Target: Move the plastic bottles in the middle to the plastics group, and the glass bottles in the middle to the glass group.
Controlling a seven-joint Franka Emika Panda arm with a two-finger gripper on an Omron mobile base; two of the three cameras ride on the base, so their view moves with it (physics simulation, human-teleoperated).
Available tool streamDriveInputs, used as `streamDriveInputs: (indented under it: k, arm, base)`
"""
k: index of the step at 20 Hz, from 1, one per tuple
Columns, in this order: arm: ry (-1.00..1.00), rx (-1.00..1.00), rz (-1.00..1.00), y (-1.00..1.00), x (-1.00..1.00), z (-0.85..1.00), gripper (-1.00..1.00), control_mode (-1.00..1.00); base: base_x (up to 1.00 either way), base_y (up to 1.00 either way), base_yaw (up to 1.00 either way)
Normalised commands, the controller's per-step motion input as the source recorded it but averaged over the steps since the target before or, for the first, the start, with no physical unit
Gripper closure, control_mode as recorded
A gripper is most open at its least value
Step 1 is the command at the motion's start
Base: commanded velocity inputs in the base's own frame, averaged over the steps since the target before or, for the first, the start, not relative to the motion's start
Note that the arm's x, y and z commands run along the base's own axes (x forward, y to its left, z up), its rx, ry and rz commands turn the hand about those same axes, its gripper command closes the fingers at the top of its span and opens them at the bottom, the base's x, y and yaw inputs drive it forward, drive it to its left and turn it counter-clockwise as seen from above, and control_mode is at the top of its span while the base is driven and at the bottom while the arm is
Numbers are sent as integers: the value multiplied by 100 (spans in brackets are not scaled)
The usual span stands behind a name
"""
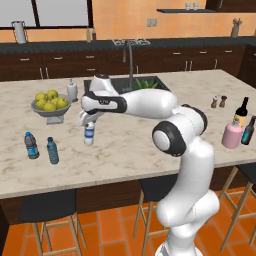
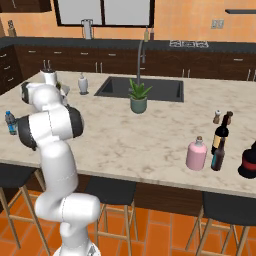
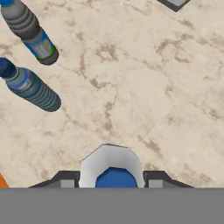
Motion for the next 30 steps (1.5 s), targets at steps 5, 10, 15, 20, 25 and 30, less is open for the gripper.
streamDriveInputs:
  k: [5, 10, 15, 20, 25, 30]
  arm:
    - [-2, 0, 14, 62, 0, 0, 100, -100]
    - [-3, -2, 11, 48, 0, 0, 100, -100]
    - [-5, -5, 9, 33, 0, 0, 100, -100]
    - [-8, -7, 6, 13, 0, -21, 100, -100]
    - [-1, -1, 6, 1, 0, -47, 100, -100]
    - [0, 0, 4, 0, 0, -51, 100, -100]
  base:
    - [0, 0, 0]
    - [0, 0, 0]
    - [0, 0, 0]
    - [0, 0, 0]
    - [0, 0, 0]
    - [0, 0, 0]
